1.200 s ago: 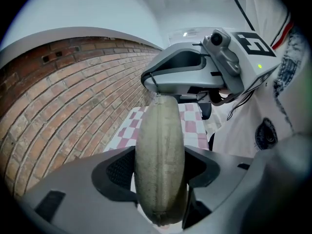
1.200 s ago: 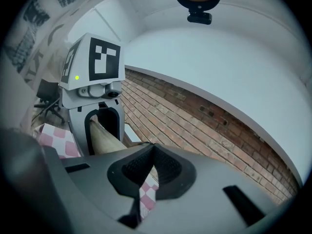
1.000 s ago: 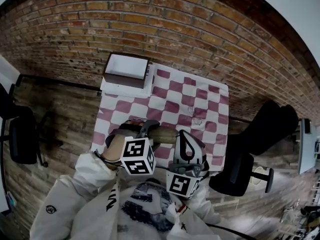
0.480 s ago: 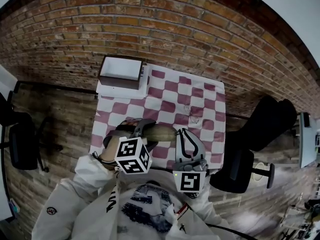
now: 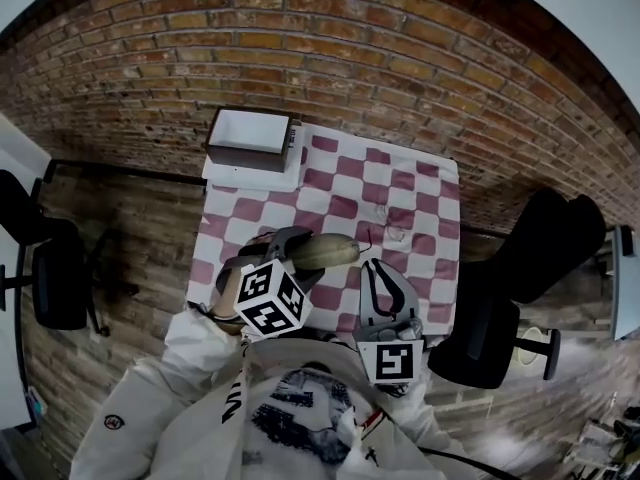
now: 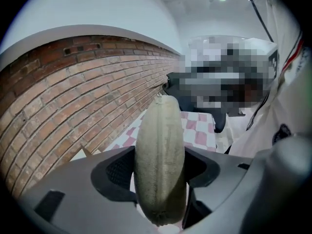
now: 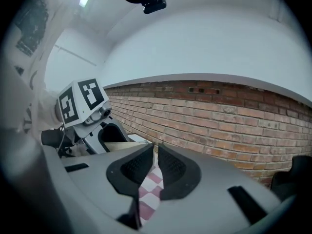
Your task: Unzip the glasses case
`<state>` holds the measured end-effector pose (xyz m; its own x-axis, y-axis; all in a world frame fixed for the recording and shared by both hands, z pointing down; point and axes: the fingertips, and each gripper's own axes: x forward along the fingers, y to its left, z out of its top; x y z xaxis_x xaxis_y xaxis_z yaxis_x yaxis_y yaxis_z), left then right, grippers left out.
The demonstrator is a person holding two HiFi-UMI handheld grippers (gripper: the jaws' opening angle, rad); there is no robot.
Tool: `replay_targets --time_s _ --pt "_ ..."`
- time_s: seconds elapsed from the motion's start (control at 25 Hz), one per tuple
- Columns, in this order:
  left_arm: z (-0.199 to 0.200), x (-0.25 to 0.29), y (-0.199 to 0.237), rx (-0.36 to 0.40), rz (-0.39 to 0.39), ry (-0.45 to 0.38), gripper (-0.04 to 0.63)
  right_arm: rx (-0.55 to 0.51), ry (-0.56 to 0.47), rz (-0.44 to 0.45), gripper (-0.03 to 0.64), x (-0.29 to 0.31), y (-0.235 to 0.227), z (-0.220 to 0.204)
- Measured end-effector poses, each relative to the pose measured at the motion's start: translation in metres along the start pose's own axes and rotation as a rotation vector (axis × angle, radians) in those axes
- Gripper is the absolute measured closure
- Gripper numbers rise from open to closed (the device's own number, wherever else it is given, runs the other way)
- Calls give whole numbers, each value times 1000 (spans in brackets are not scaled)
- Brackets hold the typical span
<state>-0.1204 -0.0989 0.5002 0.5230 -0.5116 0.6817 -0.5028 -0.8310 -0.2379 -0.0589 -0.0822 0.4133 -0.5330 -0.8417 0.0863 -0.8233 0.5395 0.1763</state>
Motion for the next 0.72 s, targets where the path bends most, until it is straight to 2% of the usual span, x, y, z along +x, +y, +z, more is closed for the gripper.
replay_targets --time_s 0.16,0.4,0.72 --pt "6 -2 -7 -88 19 -20 313 53 24 26 598 -18 -13 -9" --pt "31 -5 -35 -244 50 -141 313 150 27 33 600 -51 -46 -23" --pt "55 -16 -65 -343 147 -240 313 203 -30 58 601 -84 -70 -19"
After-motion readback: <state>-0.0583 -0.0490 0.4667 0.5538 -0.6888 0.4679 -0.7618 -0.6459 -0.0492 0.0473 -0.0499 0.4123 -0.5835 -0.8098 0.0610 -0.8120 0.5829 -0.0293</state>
